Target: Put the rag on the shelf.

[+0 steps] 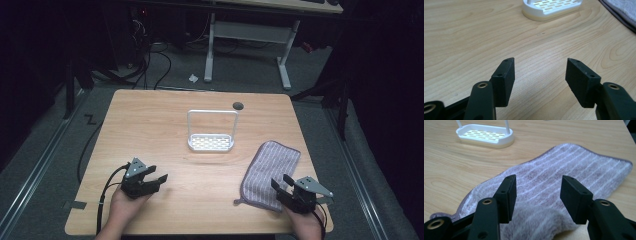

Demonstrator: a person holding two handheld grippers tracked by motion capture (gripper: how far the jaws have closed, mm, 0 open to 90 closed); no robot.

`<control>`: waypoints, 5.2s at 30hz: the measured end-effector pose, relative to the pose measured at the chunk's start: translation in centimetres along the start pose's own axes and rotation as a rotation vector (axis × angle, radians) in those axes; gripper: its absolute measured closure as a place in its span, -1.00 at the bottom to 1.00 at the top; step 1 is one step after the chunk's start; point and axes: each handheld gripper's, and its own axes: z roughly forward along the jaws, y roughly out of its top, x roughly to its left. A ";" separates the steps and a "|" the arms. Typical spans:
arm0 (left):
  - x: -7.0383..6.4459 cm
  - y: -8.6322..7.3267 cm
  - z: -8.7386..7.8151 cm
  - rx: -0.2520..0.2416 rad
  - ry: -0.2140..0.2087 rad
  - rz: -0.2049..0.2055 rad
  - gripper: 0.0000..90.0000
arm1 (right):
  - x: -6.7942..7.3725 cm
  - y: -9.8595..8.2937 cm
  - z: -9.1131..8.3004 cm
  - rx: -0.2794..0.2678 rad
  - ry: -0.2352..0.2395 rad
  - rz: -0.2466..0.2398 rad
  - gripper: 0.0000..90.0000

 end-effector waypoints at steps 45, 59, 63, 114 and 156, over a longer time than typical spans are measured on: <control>-2.6 -0.2 -0.6 -0.017 -0.069 0.012 -0.01 | 11.2 -0.6 5.5 0.239 0.287 -0.308 1.00; -7.9 0.7 3.3 0.044 -0.172 0.155 0.07 | 17.3 -1.5 5.2 0.225 0.489 -0.403 0.98; -8.1 1.1 4.2 0.049 -0.182 0.160 0.23 | 17.3 -1.4 4.5 0.195 0.492 -0.368 0.73; -7.0 2.2 7.7 0.084 -0.028 -0.042 0.34 | 10.3 0.0 5.9 0.147 0.301 -0.220 0.22; -7.5 1.9 7.3 0.076 -0.018 -0.016 0.78 | 11.6 2.8 11.0 0.175 0.233 -0.166 0.88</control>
